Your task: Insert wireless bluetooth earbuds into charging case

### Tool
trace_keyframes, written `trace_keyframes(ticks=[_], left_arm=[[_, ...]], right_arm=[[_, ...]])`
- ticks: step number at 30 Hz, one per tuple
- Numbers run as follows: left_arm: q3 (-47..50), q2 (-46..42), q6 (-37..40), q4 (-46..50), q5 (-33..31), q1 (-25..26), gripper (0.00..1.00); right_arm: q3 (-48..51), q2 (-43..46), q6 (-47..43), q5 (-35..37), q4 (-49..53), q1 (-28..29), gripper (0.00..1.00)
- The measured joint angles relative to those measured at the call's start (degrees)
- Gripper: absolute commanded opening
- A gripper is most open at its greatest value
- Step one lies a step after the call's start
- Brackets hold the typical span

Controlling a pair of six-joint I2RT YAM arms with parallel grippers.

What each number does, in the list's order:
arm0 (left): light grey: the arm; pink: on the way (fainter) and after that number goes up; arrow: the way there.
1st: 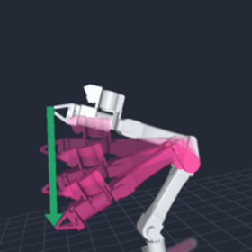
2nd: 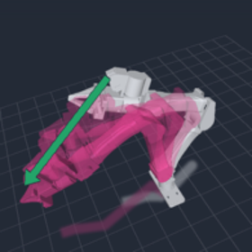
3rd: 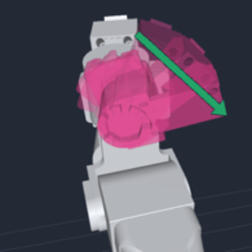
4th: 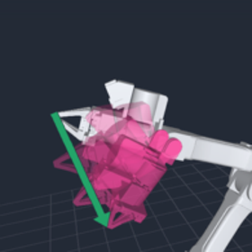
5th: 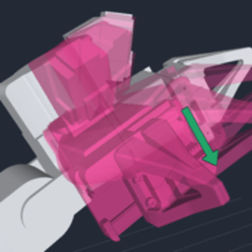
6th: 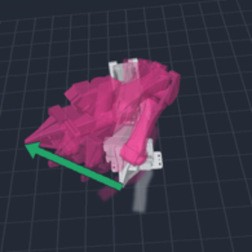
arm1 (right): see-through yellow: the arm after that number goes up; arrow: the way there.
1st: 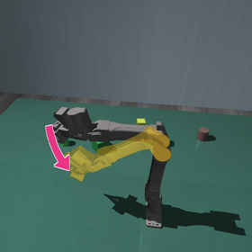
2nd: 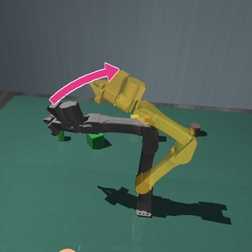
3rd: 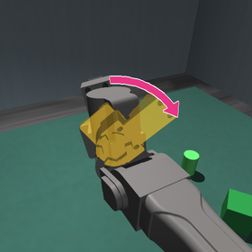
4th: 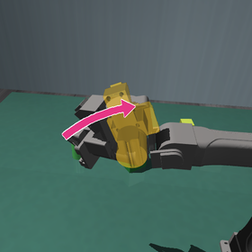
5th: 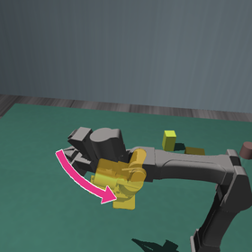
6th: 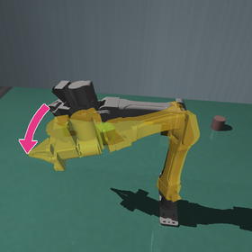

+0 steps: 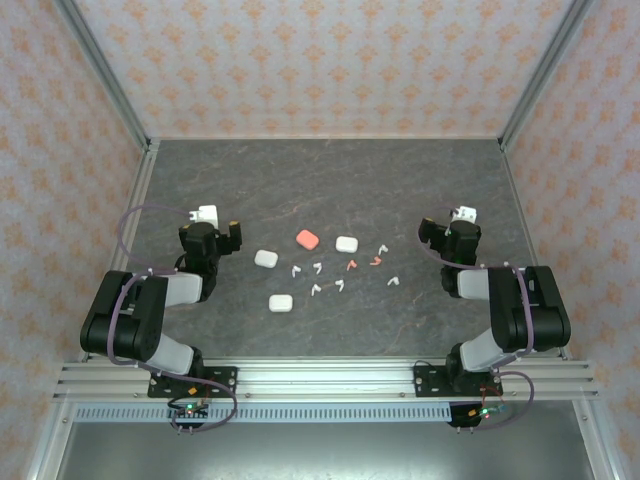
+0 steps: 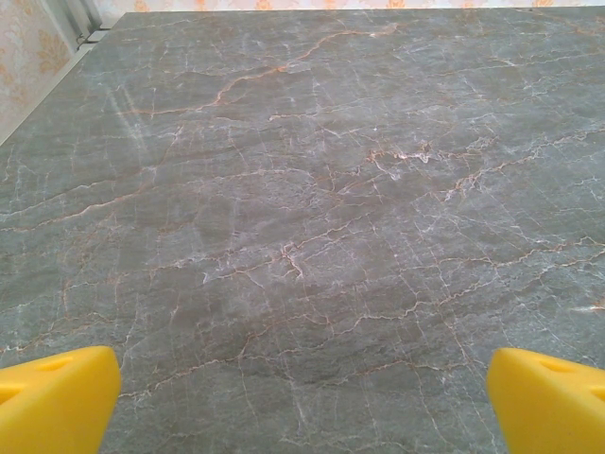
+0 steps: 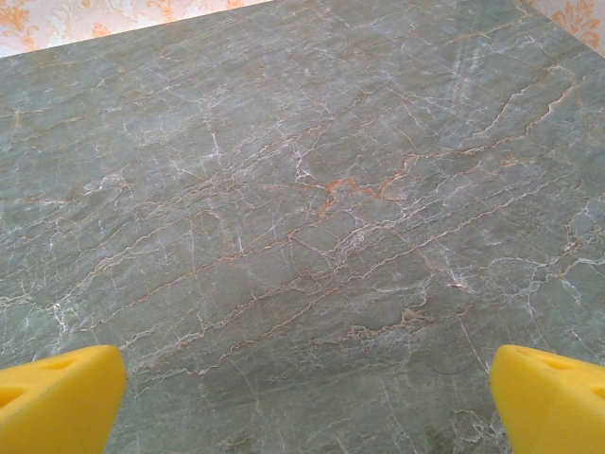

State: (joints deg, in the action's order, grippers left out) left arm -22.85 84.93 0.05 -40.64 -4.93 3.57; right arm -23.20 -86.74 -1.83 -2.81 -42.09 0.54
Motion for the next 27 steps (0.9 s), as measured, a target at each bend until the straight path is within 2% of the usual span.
trace_keyframes(ticks=[14, 17, 21, 27], left_arm=[[-1.22, -0.2, -0.07, 2.12, -0.76, 0.0, 1.0], [-3.96, -4.13, -0.46, 8.61, -2.16, 0.0, 1.0], [-9.57, -14.58, -3.58, 19.76, -3.13, 0.0, 1.0], [-19.85, -22.77, -13.4, 37.29, 1.53, 0.02, 1.0]], right_arm=[[-0.2, 0.79, 0.02, 0.26, 1.25, 0.0, 1.0], [-2.05, 5.95, 0.57, 1.57, 9.03, 0.0, 0.99], [-9.94, 15.91, 2.95, 1.55, 23.26, -0.22, 0.99], [-21.24, 23.87, 6.54, -4.66, 43.06, 0.83, 0.99]])
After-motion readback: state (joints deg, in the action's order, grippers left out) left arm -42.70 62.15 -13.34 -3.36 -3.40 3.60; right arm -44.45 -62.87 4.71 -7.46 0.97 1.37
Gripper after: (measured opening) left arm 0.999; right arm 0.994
